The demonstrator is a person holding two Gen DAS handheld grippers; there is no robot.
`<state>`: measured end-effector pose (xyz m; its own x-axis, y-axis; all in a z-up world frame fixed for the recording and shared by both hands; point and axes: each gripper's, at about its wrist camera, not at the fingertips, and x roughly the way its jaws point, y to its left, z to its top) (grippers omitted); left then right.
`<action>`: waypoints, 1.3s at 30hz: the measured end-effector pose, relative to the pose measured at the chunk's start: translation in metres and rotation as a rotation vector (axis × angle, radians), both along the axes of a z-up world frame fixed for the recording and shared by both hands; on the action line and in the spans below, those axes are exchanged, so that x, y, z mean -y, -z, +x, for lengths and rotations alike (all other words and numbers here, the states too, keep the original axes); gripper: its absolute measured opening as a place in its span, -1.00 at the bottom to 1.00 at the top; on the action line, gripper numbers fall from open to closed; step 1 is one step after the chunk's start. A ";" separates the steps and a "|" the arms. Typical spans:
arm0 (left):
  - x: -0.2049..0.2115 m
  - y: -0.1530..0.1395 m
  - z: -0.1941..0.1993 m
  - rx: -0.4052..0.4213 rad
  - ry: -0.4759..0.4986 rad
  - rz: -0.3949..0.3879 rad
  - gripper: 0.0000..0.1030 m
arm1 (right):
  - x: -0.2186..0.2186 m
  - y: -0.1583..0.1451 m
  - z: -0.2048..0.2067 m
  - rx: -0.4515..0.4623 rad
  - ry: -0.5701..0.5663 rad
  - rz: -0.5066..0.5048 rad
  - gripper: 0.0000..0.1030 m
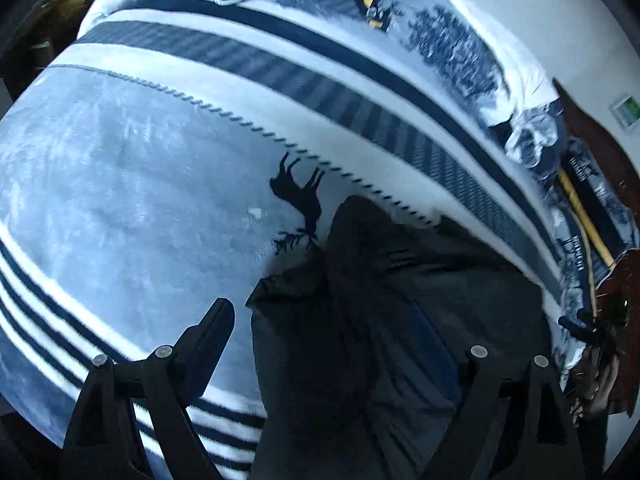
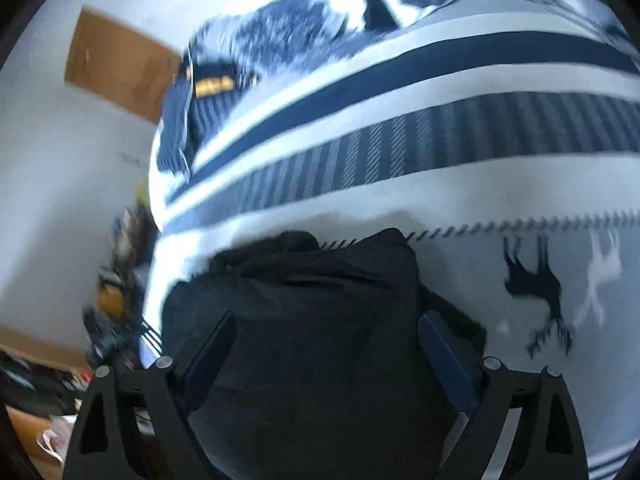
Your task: Fold large clothes
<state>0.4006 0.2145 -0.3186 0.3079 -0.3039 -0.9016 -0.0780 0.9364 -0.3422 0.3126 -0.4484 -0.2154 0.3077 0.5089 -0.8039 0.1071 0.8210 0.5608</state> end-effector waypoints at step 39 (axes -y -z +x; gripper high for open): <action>0.002 0.071 0.002 -0.167 -0.068 -0.335 0.74 | -0.022 0.143 0.006 -0.151 -0.064 0.344 0.83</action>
